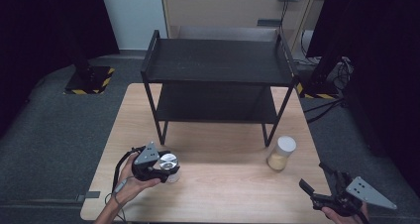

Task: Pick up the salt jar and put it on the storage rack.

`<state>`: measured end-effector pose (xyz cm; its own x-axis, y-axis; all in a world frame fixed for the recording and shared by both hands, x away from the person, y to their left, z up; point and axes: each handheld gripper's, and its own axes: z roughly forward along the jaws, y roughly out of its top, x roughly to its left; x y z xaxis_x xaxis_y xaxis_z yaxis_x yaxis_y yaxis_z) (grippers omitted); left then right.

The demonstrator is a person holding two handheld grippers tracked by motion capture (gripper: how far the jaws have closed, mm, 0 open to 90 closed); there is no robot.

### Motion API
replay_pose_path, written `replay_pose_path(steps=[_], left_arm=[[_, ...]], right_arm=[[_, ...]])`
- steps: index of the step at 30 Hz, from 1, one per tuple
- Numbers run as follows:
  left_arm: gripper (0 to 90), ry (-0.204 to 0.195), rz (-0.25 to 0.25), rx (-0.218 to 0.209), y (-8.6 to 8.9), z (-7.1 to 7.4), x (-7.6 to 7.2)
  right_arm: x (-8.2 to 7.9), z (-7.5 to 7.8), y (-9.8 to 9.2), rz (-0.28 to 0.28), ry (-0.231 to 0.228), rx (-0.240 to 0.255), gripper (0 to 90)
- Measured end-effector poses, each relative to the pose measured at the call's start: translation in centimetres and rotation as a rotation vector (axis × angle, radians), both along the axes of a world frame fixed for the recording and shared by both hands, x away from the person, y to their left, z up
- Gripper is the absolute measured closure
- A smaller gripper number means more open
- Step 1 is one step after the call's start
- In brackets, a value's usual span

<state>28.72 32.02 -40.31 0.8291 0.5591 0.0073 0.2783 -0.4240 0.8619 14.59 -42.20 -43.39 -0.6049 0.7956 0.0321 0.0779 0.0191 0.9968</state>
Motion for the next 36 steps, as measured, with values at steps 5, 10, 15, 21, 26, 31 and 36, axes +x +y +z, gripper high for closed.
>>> replay_pose_path(steps=[5, 10, 15, 21, 26, 31, 36], left_arm=[[33.7, 0.009, 0.01, -0.001, -0.2, 0.2, 0.0], [33.7, 0.016, 0.006, -0.007, -0.2, 0.8, 0.0], [33.7, 0.014, -0.005, -0.035, -0.3, 2.3, 0.0], [33.7, -0.023, -0.009, -0.056, -0.9, 5.1, -0.5], [33.7, -0.046, -0.002, -0.071, -1.2, 7.4, -0.9], [33.7, -0.057, -0.009, -0.07, -1.4, 9.8, -0.9], [33.7, -0.067, -0.013, -0.065, -1.5, 12.5, -0.8]], right_arm=[[0.0, 0.0, 0.0, 0.0, 0.0, 0.001, 4.9], [0.0, 0.0, 0.0, -0.002, 0.0, 0.002, 4.9], [0.1, -0.1, 0.0, -0.003, 0.002, 0.005, 4.8], [0.0, -0.1, 0.0, -0.005, 0.001, 0.005, 4.8], [0.0, -0.1, 0.0, -0.005, 0.001, 0.006, 4.8], [0.0, -0.1, 0.0, -0.003, 0.0, 0.008, 4.8], [0.0, -0.1, 0.0, -0.004, 0.0, 0.008, 4.8]])
